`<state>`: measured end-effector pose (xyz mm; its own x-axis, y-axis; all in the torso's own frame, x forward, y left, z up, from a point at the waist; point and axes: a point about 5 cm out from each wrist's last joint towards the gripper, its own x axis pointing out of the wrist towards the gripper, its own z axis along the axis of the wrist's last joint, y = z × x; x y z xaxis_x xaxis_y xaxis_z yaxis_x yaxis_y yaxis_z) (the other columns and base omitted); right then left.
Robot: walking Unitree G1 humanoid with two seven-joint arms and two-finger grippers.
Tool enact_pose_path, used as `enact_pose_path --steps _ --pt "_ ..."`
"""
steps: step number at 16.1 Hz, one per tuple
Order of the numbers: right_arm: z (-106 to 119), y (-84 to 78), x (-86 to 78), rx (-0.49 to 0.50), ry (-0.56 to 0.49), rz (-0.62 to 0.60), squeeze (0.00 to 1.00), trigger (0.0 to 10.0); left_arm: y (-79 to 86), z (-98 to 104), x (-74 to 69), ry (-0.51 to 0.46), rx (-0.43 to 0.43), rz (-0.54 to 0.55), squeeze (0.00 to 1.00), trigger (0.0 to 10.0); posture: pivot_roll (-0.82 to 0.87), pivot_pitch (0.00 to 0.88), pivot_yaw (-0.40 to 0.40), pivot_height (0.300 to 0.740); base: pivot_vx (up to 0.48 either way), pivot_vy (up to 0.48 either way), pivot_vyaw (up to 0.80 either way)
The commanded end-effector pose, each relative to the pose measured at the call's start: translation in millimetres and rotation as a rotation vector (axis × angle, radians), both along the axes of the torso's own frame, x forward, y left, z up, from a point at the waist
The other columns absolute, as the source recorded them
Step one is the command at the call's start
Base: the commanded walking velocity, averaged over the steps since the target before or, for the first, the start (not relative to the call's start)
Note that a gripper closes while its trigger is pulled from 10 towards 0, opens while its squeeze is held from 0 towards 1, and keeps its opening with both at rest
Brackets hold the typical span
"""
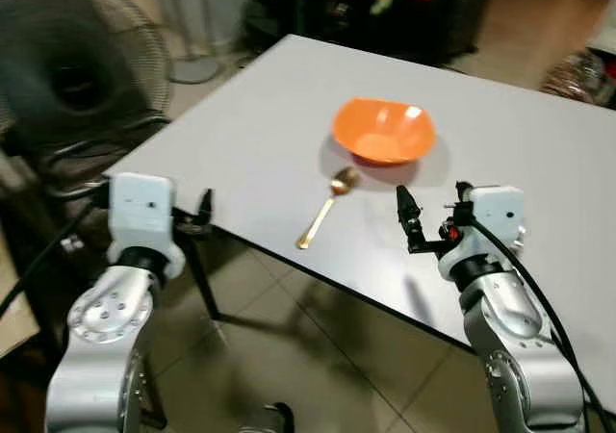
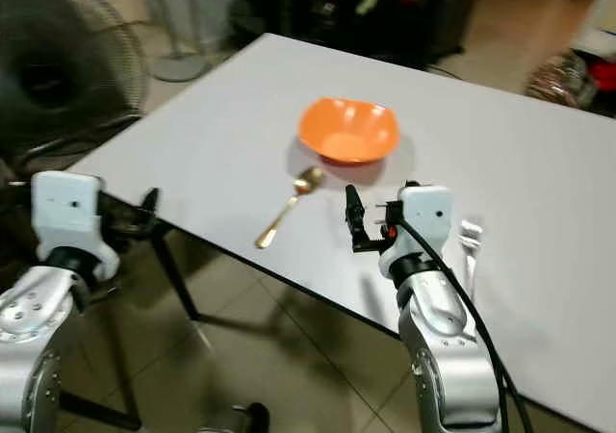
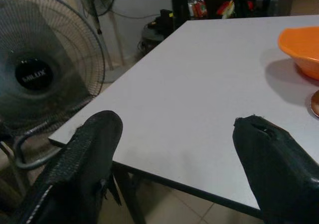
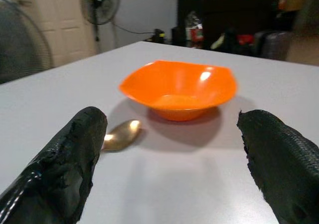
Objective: Setting the table
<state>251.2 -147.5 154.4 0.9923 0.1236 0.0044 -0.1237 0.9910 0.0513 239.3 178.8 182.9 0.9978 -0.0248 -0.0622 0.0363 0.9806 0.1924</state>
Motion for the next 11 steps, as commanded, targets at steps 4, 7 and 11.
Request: enact_pose_path --steps 4,7,11 --pt "-4.9 -1.3 -2.0 0.012 0.023 0.001 1.00 10.0 -2.1 2.5 -0.2 -0.012 0.015 -0.011 0.00 10.0 0.00 0.018 0.033 0.740 0.000 0.000 0.80" --pt "-4.9 -1.3 -2.0 0.012 0.023 0.001 1.00 10.0 -2.1 2.5 -0.2 -0.012 0.015 -0.011 0.00 10.0 0.00 0.018 0.033 0.740 0.000 0.000 0.80" --pt "-4.9 -1.3 -2.0 0.012 0.023 0.001 1.00 10.0 -2.1 2.5 -0.2 -0.012 0.015 -0.011 0.00 10.0 0.00 0.018 0.033 0.740 0.000 0.000 0.80"
